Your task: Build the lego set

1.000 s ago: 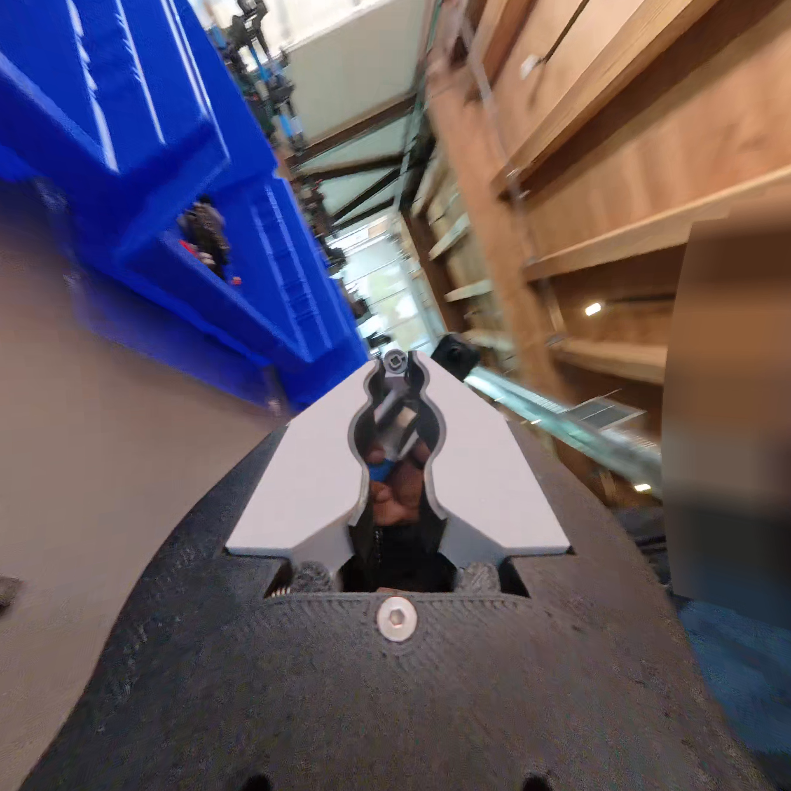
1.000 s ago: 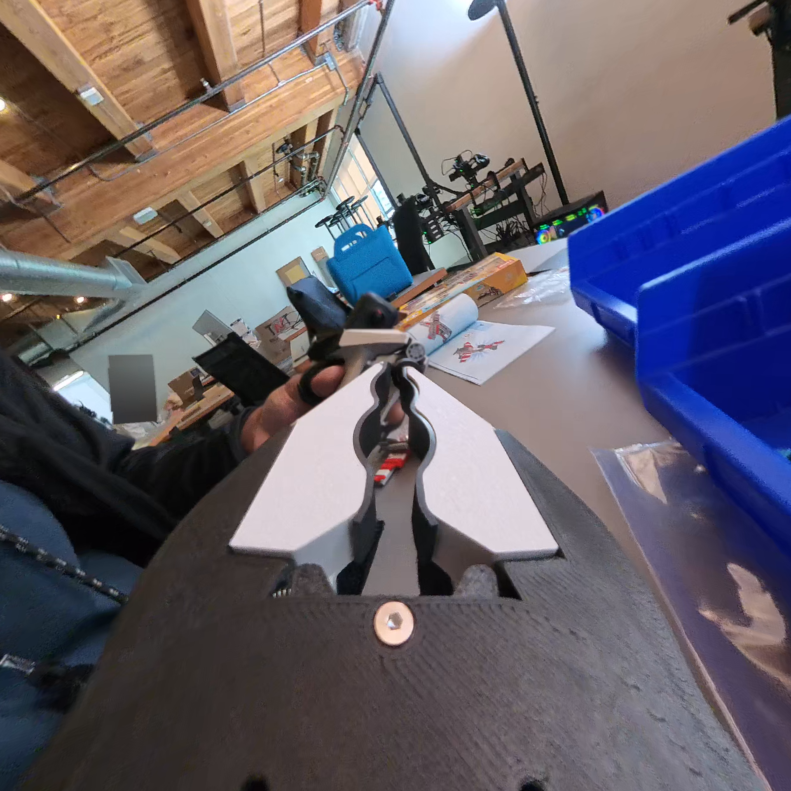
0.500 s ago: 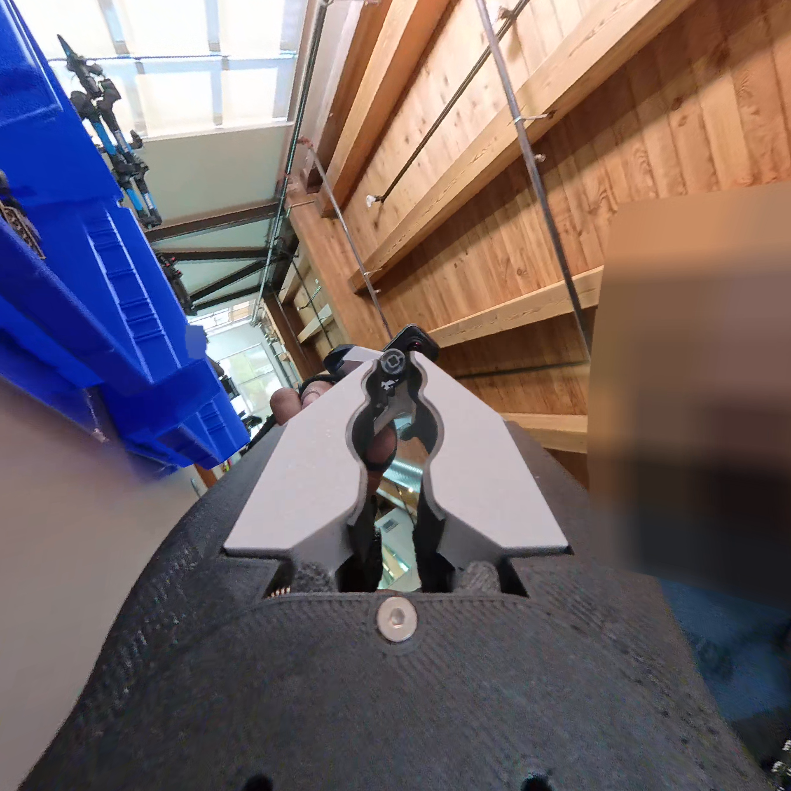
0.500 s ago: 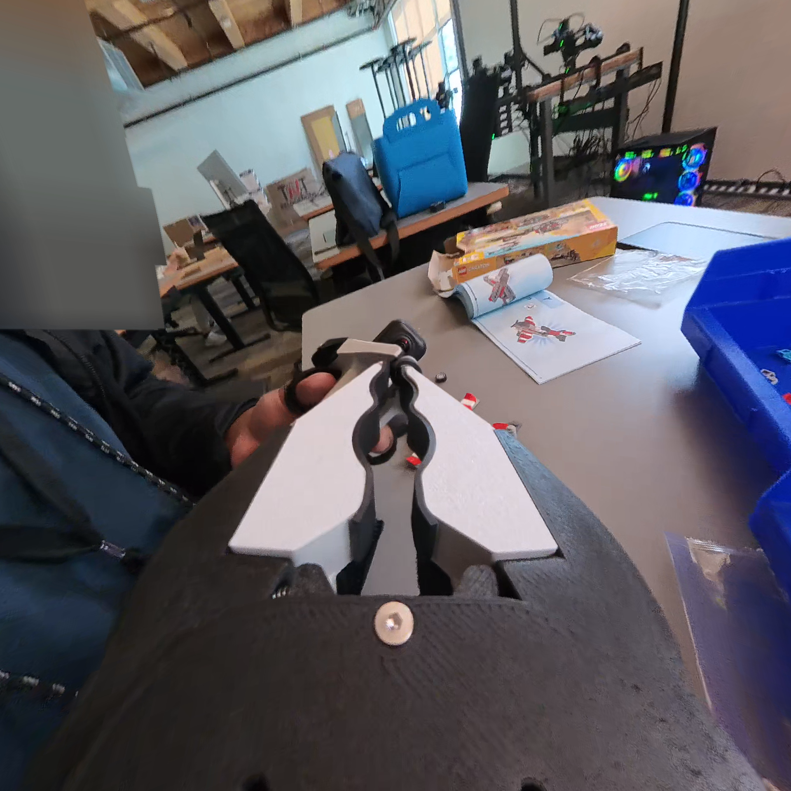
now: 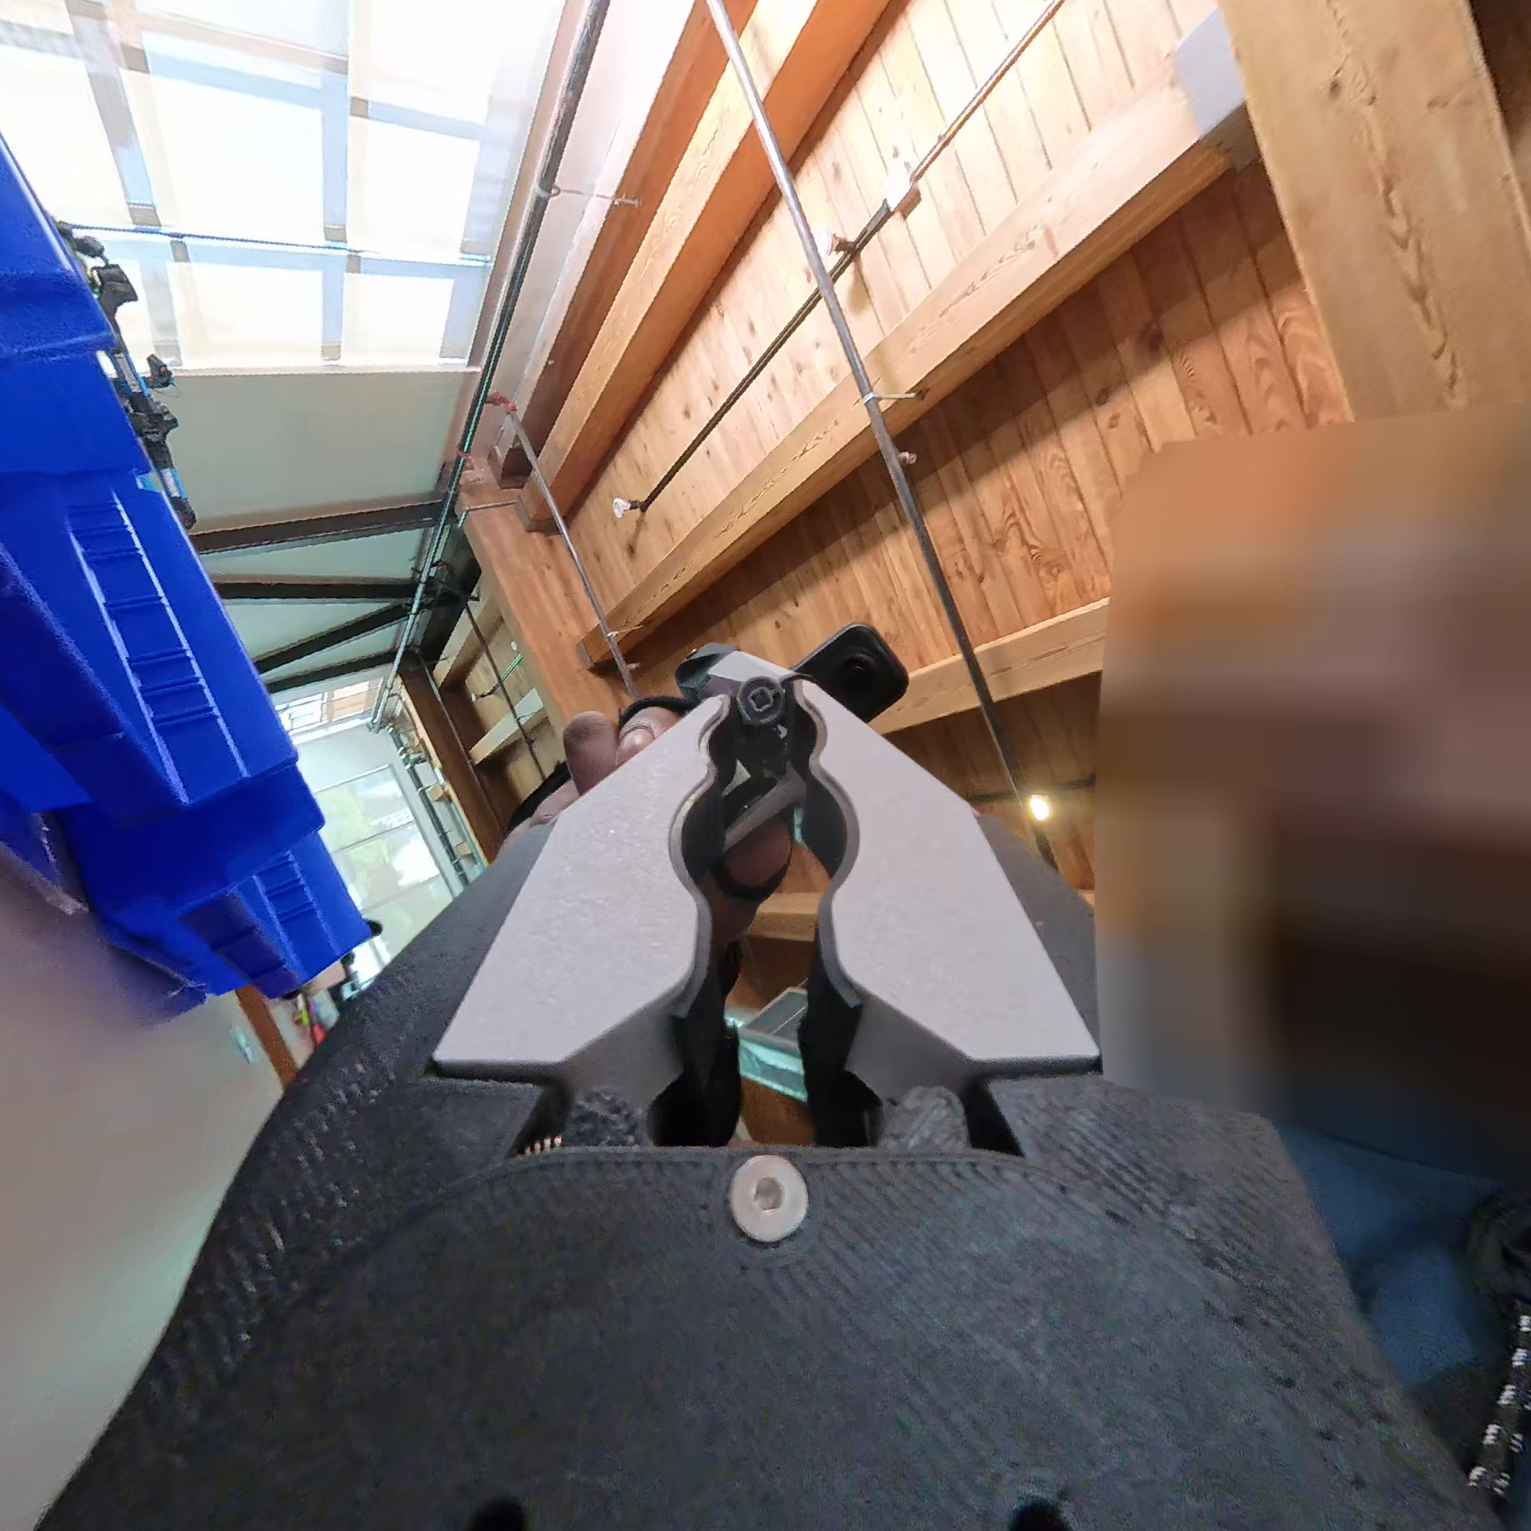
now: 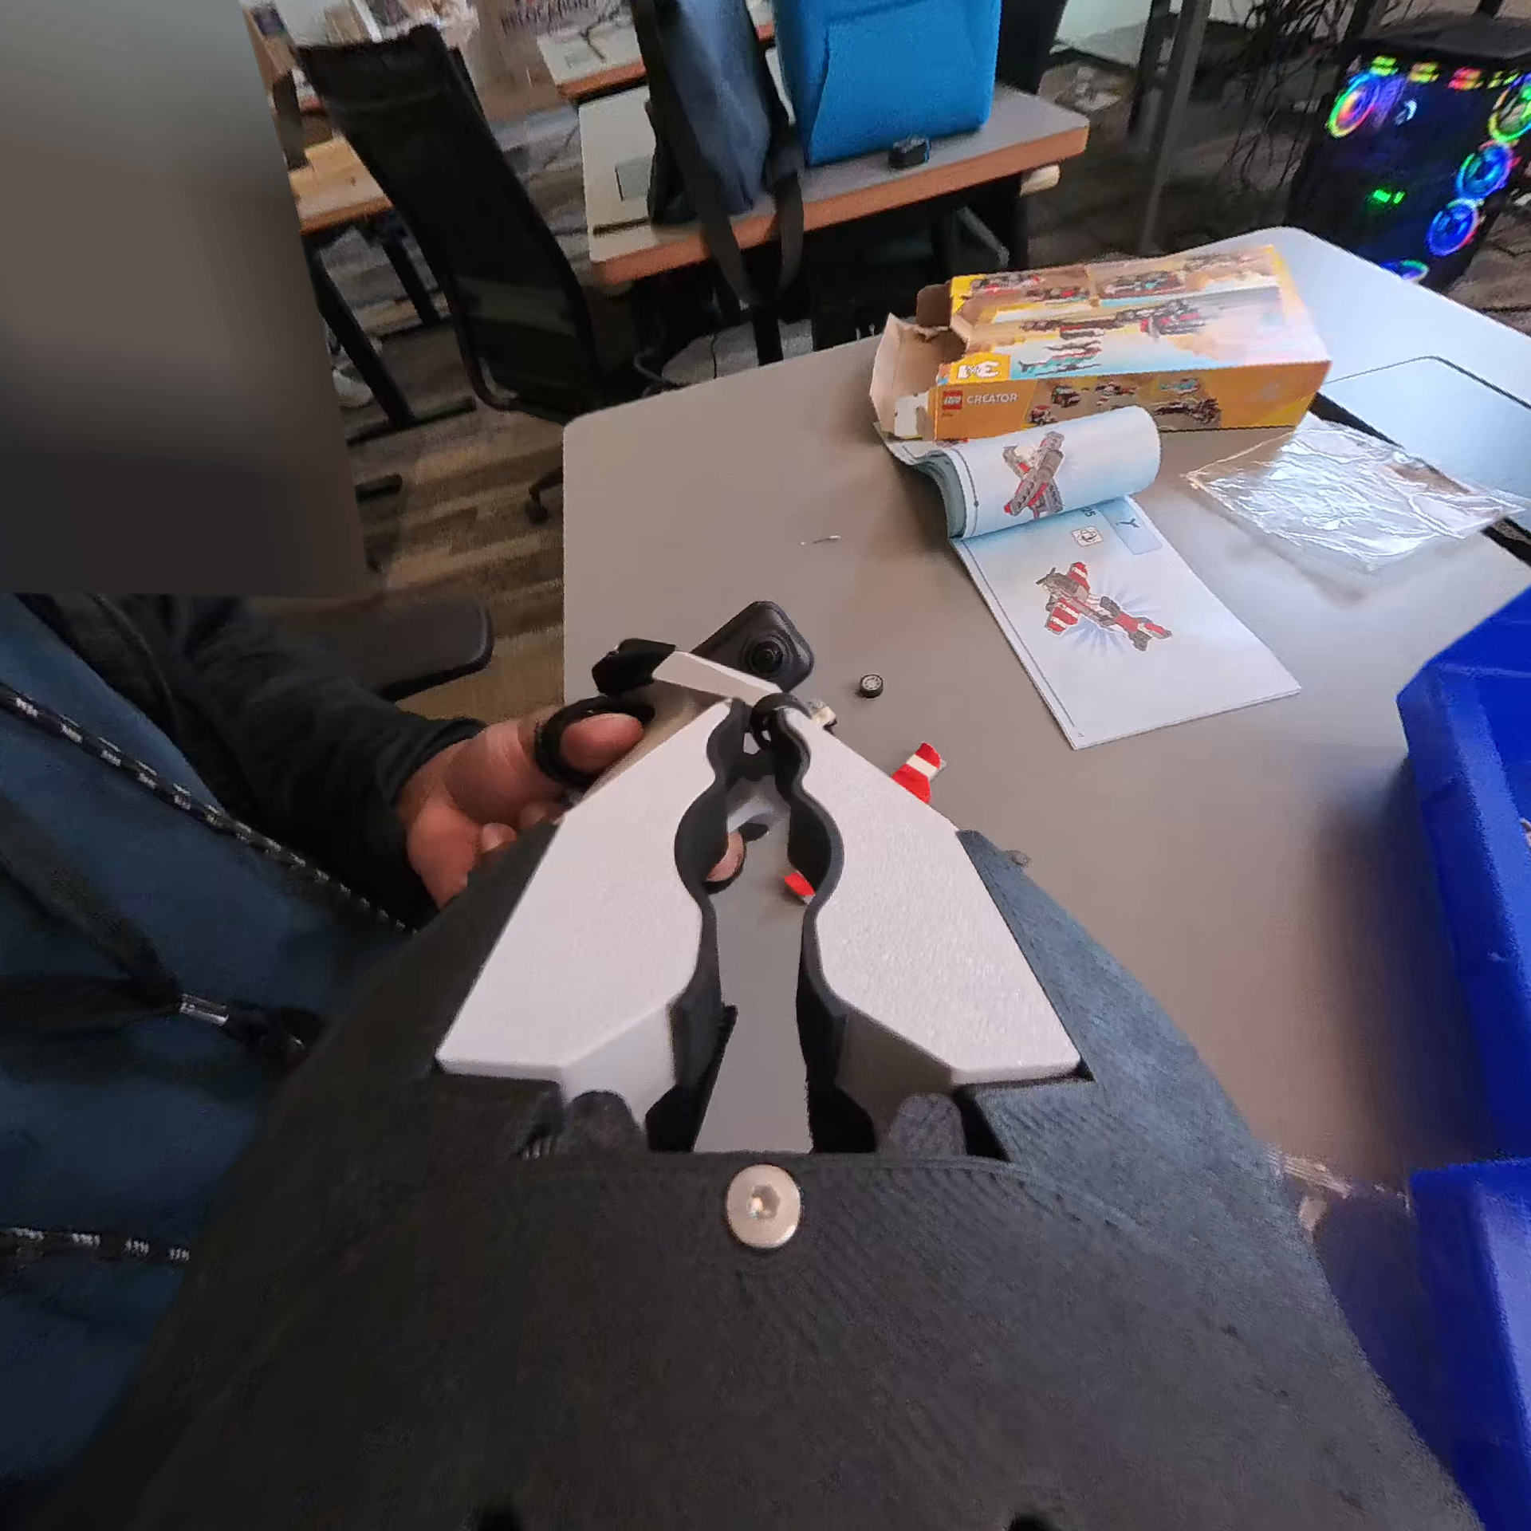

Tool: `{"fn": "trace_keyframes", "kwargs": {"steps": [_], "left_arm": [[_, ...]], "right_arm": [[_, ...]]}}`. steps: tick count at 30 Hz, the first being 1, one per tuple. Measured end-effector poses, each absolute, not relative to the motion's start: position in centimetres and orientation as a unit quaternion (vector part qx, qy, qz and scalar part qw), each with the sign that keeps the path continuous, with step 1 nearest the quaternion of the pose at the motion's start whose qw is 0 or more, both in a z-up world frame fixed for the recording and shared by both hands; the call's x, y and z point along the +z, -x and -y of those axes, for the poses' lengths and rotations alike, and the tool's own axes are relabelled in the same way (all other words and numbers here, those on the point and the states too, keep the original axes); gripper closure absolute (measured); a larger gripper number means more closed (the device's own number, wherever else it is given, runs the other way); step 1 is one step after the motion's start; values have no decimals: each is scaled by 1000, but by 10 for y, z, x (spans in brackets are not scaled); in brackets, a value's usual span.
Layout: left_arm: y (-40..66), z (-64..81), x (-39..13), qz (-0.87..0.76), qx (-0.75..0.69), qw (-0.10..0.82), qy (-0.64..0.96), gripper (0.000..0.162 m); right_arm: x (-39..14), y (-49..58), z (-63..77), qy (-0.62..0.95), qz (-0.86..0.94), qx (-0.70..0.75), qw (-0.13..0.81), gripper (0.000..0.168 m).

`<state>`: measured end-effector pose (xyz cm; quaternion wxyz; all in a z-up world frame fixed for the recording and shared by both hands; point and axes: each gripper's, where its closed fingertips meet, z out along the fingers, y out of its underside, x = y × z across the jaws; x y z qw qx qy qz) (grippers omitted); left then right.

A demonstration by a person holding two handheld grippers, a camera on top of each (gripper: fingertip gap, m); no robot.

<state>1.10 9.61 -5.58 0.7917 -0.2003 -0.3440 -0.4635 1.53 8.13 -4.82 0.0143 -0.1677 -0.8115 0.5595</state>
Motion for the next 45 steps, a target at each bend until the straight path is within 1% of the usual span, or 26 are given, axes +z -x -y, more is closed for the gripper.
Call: {"fn": "trace_keyframes", "kwargs": {"steps": [9, 19, 36, 45], "left_arm": [[-9, -66, -54, 344, -464, 801, 157, 151], [-10, -63, -52, 336, -479, 800, 135, 151], [-10, -59, -49, 326, -486, 801, 124, 151], [-11, -56, -46, 320, -487, 804, 119, 151]], "right_arm": [[-52, -14, -48, 139, 845, 514, 36, 163], [-52, -11, -49, 137, 862, 484, 63, 162], [-48, -18, -46, 126, 871, 470, 65, 155], [-43, -21, -44, 117, 876, 462, 69, 154]]}}
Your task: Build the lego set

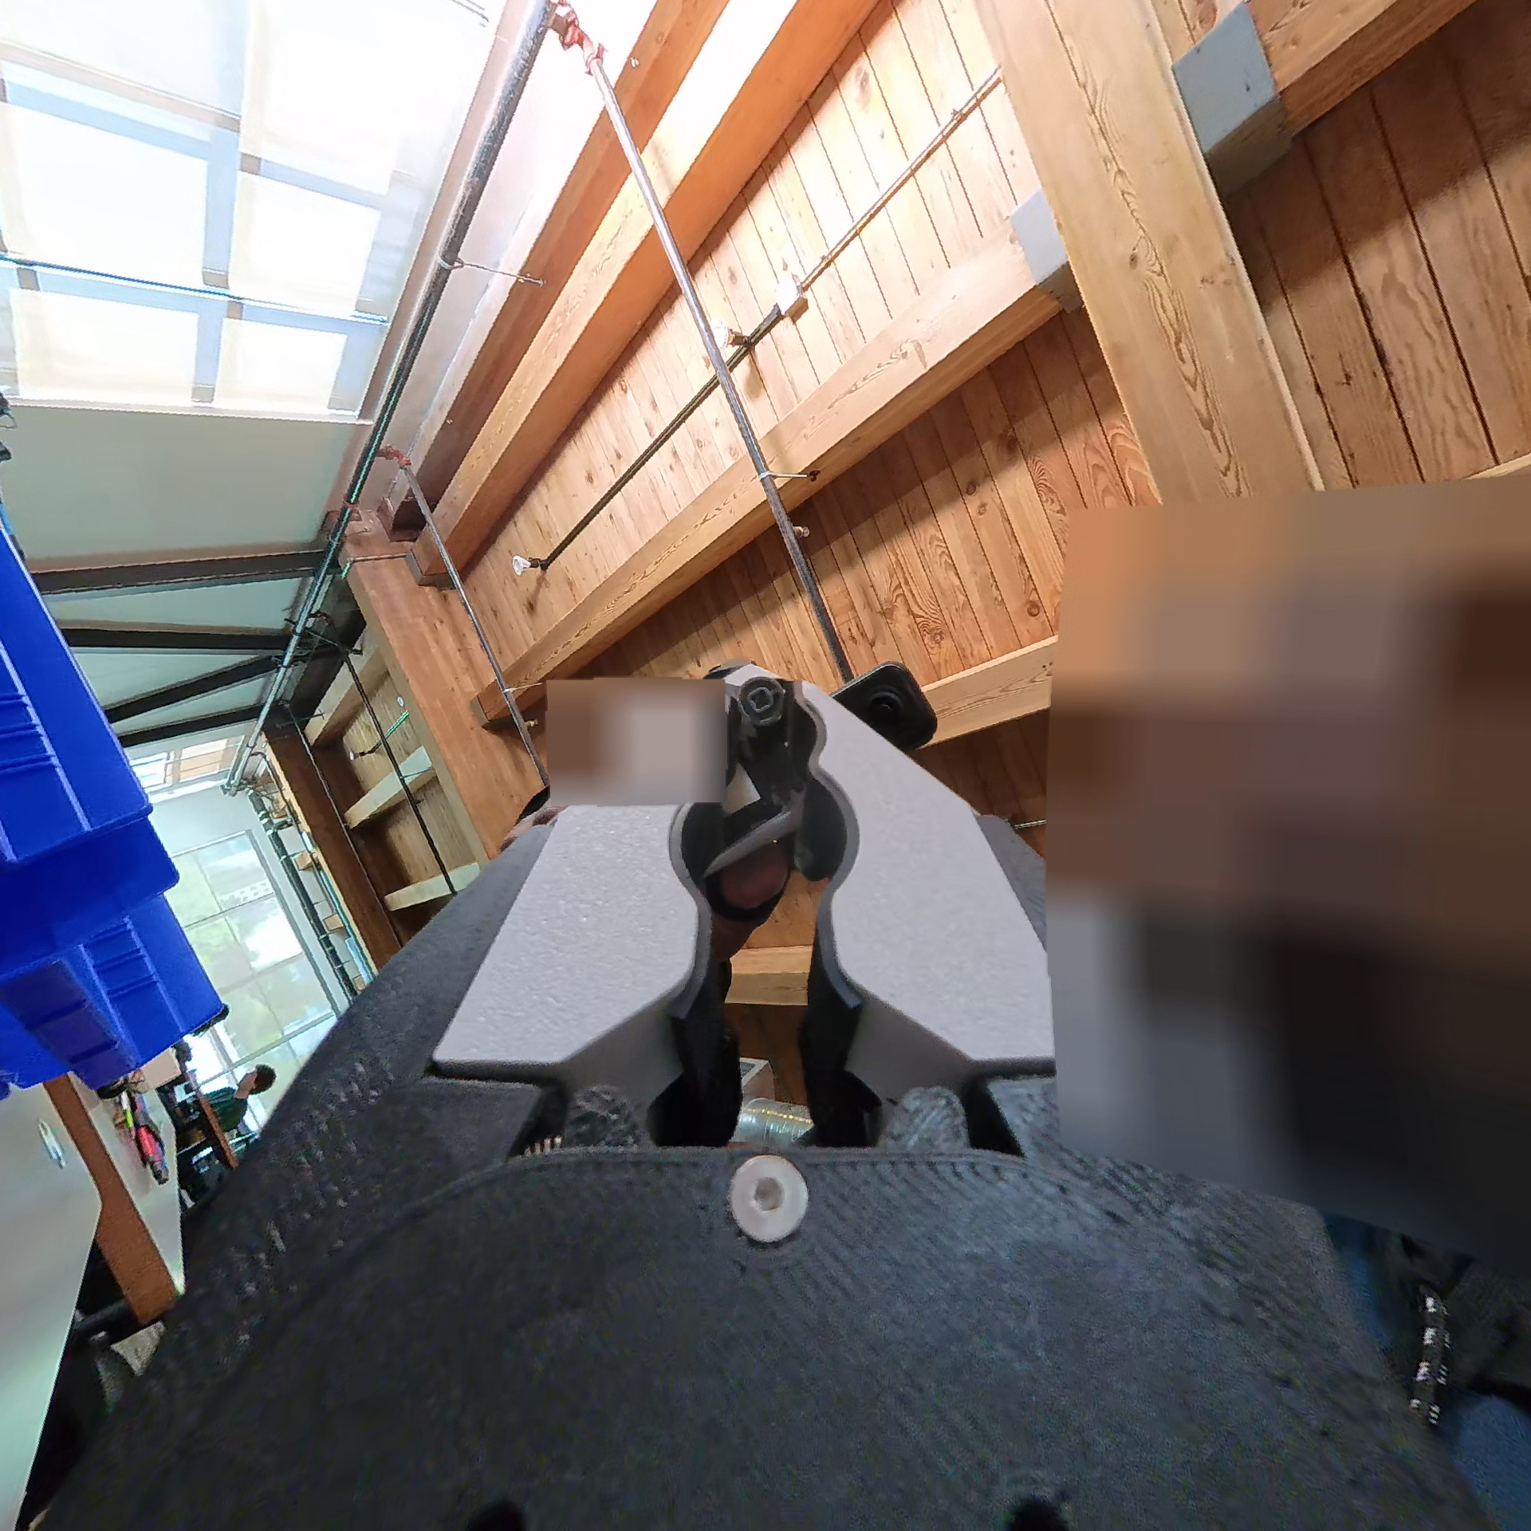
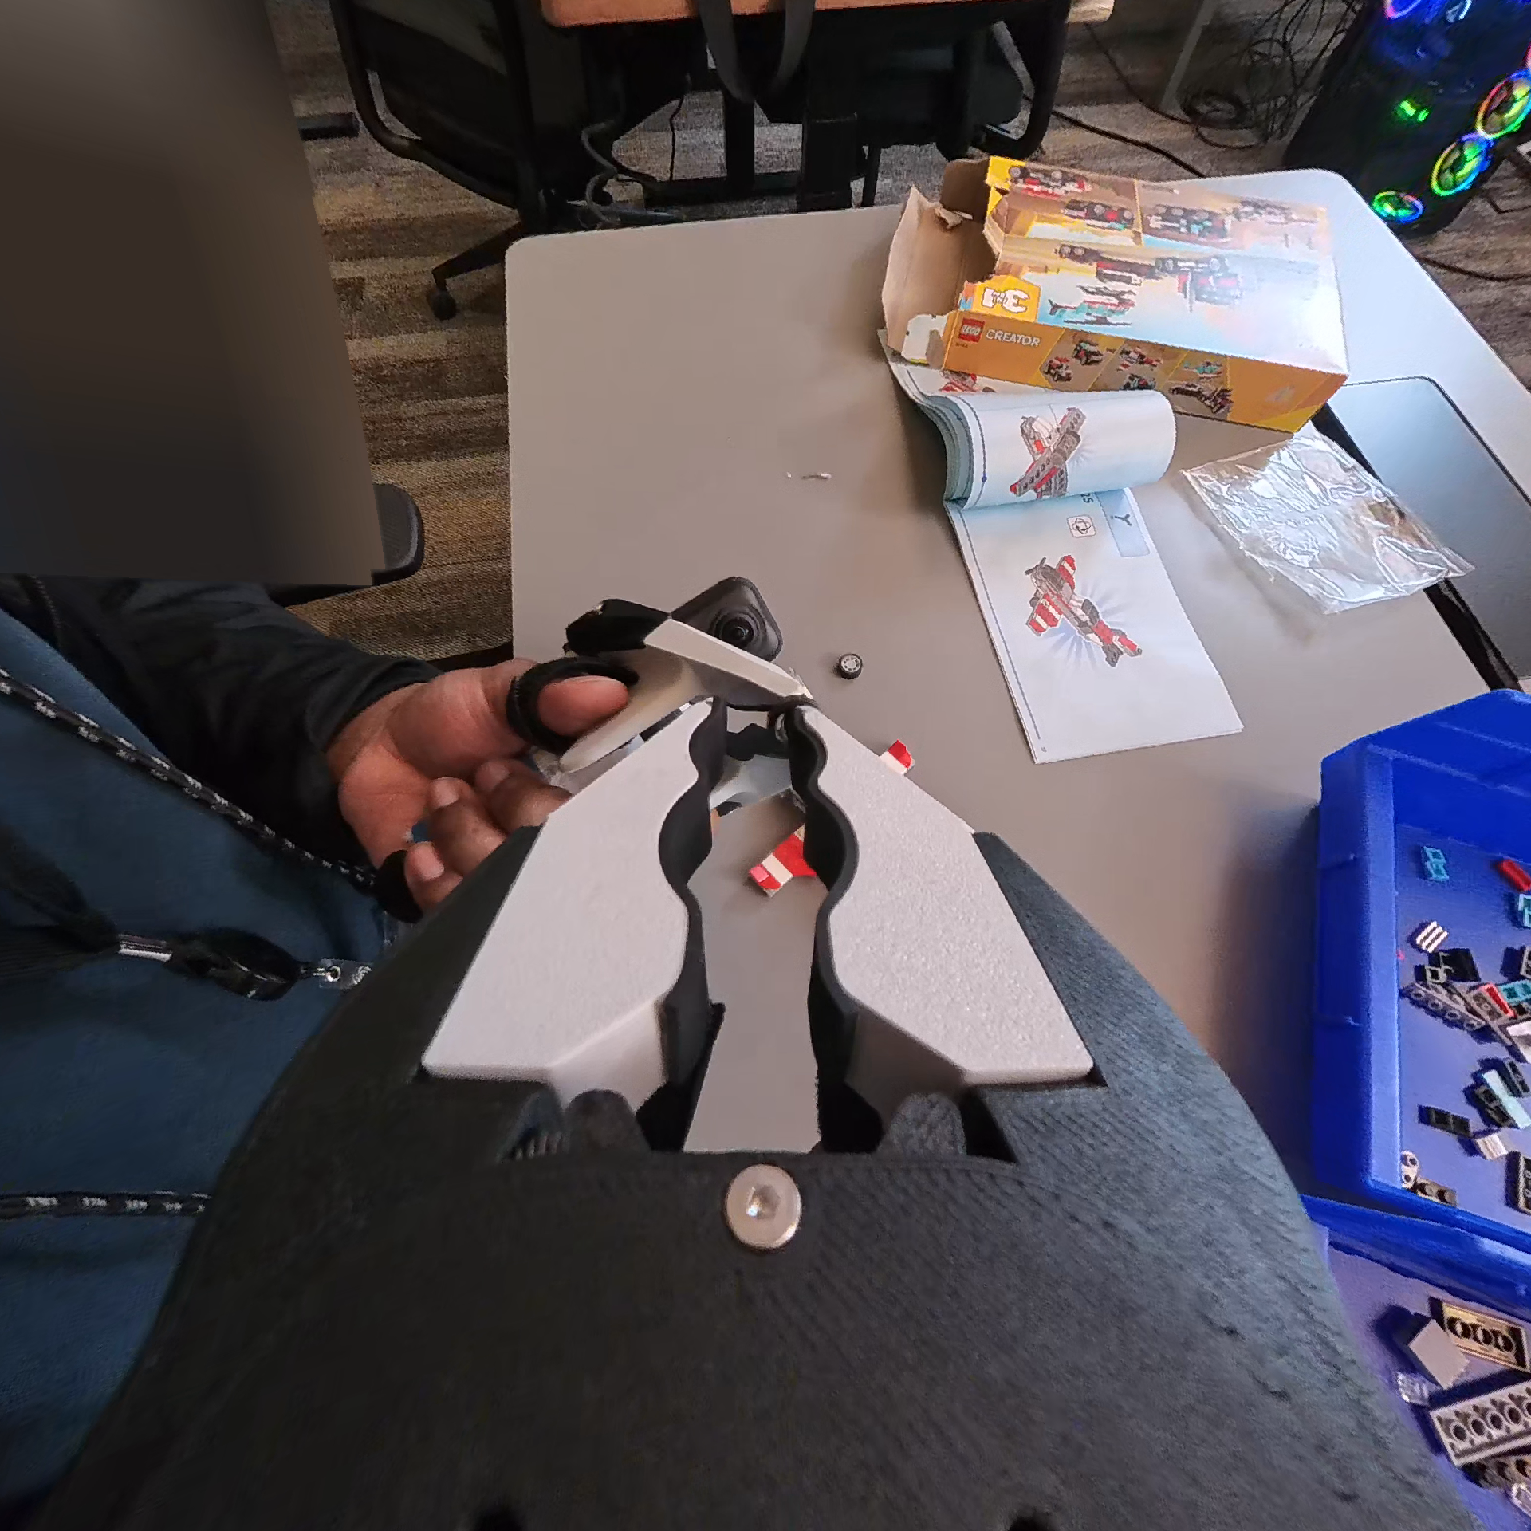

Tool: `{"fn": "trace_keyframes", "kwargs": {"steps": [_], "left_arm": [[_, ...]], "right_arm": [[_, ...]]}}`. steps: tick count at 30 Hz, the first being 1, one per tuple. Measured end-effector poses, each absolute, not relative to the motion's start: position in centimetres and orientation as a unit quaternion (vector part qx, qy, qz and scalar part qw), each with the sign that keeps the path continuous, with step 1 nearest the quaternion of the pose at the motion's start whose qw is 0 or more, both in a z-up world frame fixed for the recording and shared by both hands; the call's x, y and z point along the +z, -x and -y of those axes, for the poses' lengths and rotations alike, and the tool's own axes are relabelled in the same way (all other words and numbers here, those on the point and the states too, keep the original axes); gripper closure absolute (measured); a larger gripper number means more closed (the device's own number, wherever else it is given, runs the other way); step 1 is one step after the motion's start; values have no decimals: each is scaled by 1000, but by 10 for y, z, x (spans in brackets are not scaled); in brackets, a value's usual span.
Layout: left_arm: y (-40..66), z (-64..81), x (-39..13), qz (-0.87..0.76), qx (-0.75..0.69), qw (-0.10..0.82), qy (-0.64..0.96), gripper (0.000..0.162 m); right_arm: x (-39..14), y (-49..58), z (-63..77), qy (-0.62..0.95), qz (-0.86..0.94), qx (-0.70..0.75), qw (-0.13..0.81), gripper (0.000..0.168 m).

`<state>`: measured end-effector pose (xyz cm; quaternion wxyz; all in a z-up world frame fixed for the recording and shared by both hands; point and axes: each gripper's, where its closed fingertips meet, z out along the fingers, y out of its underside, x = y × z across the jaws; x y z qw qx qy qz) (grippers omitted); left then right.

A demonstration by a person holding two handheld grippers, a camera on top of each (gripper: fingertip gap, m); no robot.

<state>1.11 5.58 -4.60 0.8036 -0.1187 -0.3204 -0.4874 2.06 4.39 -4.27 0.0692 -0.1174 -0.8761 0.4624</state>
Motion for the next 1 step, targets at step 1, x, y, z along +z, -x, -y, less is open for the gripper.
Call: {"fn": "trace_keyframes", "kwargs": {"steps": [1], "left_arm": [[-11, -55, -46, 320, -488, 804, 118, 151]], "right_arm": [[-42, -21, -44, 117, 876, 463, 70, 154]]}}
